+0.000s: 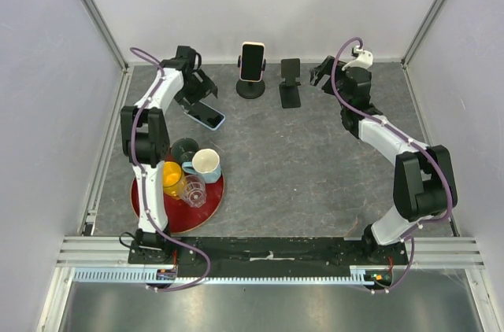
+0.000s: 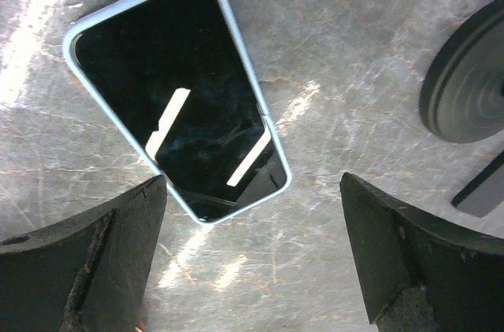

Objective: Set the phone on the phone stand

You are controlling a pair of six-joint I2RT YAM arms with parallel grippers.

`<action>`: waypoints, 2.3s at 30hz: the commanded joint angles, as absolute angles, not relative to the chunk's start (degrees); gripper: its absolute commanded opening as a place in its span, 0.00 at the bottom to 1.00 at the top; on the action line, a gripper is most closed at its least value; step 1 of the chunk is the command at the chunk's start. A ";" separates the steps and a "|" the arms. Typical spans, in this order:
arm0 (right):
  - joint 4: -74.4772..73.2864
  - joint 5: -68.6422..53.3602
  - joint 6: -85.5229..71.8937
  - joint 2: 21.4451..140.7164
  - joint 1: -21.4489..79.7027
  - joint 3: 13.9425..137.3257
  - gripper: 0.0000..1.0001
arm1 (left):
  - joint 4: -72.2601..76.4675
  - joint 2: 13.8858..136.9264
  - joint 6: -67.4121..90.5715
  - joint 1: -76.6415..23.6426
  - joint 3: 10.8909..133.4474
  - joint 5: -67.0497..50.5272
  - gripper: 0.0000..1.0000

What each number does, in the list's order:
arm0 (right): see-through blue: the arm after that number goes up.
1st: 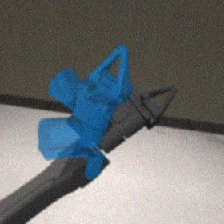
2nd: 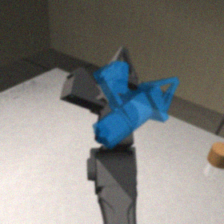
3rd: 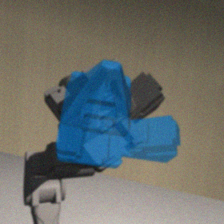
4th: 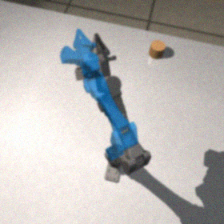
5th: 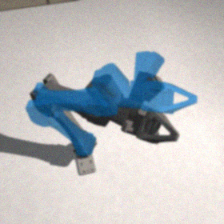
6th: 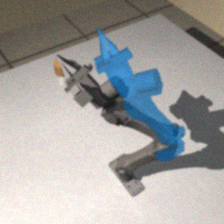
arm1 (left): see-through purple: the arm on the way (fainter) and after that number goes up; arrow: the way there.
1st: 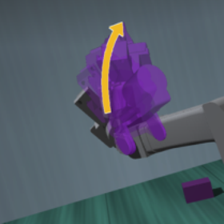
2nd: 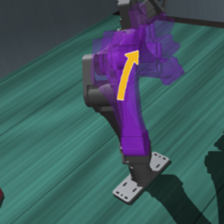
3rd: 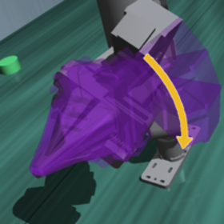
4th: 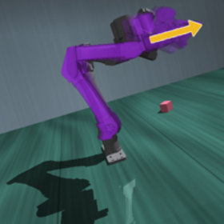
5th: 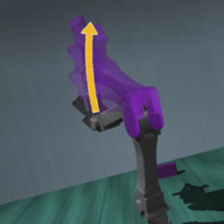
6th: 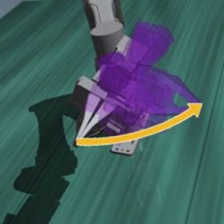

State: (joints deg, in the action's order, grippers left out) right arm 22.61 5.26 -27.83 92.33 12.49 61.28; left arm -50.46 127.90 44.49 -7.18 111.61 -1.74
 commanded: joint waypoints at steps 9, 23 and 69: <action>24.78 2.38 -29.18 92.90 10.99 62.05 0.98 | -44.91 137.19 57.83 -7.91 122.07 -11.77 0.69; 25.84 0.18 -30.58 93.34 8.26 60.91 0.98 | -47.72 141.59 53.19 -8.35 124.10 -10.90 0.72; 27.86 -4.39 -31.64 94.31 6.33 60.03 0.98 | -44.91 124.63 41.66 -0.62 98.17 -10.72 1.00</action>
